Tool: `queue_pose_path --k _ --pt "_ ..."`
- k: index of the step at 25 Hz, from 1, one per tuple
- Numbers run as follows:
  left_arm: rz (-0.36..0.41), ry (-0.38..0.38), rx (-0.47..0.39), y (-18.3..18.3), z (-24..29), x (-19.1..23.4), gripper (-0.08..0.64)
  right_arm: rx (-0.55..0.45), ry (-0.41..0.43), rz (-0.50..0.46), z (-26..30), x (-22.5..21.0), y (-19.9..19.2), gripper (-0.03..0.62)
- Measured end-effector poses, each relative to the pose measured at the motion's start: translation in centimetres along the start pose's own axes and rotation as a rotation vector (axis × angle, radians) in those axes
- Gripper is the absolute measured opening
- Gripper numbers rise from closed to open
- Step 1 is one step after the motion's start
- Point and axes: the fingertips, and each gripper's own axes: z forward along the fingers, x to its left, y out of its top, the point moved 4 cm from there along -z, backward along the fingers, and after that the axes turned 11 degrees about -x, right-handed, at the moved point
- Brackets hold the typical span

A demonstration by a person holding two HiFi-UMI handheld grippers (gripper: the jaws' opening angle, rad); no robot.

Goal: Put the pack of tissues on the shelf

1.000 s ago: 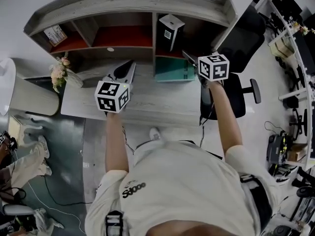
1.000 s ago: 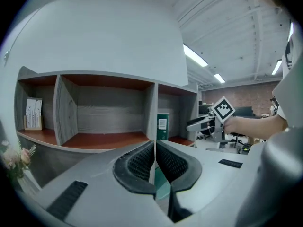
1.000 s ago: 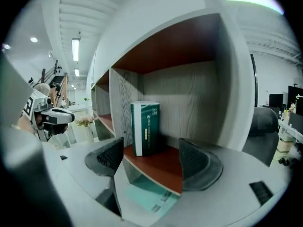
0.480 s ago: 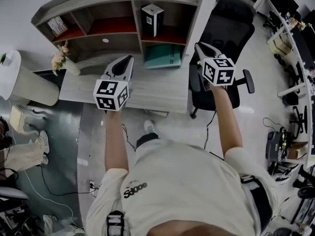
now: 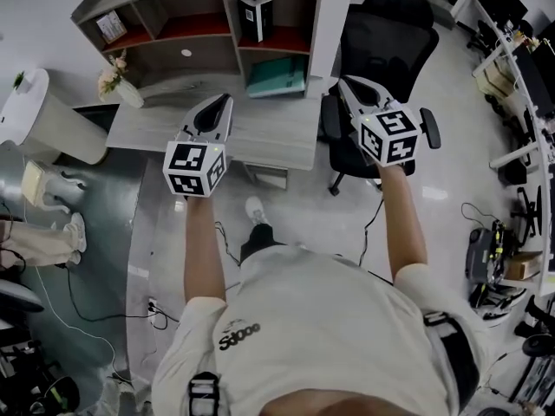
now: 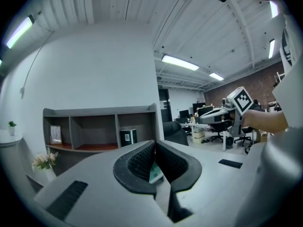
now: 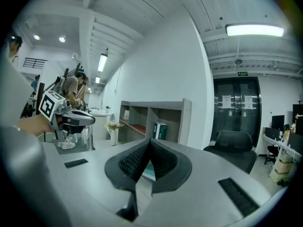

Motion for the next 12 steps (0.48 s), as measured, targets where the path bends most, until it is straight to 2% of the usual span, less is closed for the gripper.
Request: queue_pose_path --k 7,12 --pt "0.038 0.003 -0.021 2.6 -3.6 -5.1 0.020 -0.045 0.032 -0.069 -6.3 2.2 2.6 0.006" --pt "0.055 0.039 -0.043 4.3 -6.5 -7.3 0.020 -0.060 0.040 -0.105 -9.7 3.4 3.8 0.006"
